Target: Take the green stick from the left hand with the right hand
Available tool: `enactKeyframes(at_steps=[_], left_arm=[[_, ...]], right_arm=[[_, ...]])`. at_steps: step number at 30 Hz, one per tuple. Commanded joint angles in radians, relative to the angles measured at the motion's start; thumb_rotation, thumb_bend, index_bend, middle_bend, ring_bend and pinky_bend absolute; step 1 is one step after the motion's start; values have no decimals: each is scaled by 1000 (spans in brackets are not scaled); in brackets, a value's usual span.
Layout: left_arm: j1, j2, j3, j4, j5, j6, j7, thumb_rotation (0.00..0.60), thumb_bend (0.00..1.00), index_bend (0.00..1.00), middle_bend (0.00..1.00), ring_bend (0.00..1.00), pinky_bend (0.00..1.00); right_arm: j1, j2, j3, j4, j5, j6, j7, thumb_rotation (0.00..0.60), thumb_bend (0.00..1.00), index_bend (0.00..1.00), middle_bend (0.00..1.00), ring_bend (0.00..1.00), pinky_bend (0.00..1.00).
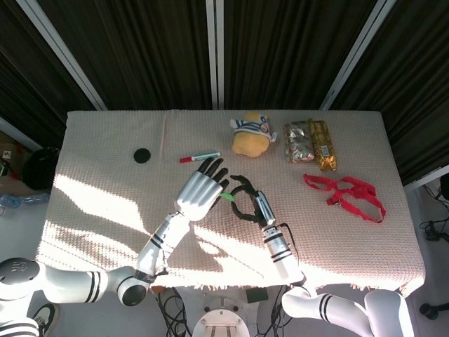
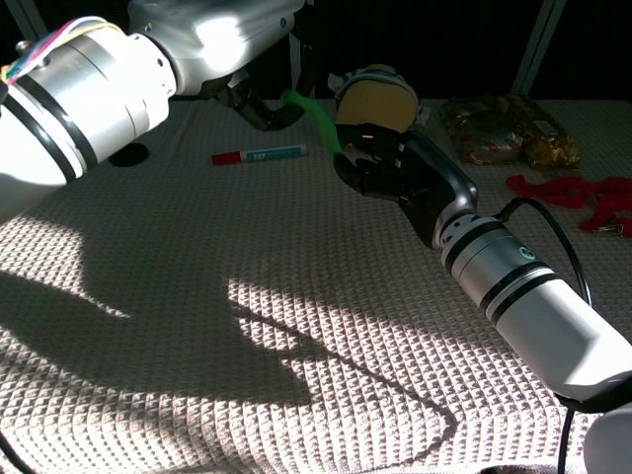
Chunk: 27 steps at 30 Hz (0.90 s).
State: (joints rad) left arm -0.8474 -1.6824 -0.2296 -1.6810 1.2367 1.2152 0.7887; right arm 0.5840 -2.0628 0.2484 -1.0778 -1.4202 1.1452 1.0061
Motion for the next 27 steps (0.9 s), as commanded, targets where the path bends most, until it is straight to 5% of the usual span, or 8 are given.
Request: enactKeyframes(at_steps=[1,18,27], left_arm=[[0,-1,1,2,-1,0,-2,600,364,587,323,172,204],[6,-11,6,10,20,14,-24,600,364,587,324,172,203],[24,-46,24,51,58,41,-68,600,364,587,325,172,181]], right_arm=[[0,0,1,0,0,1,0,600,433,529,136,0,0],[-5,8,10,-22,5,16,-31,600,439,573,151,0,0],[-27,20,17,-52,4,93,-242,600,477,572,151,0,0]])
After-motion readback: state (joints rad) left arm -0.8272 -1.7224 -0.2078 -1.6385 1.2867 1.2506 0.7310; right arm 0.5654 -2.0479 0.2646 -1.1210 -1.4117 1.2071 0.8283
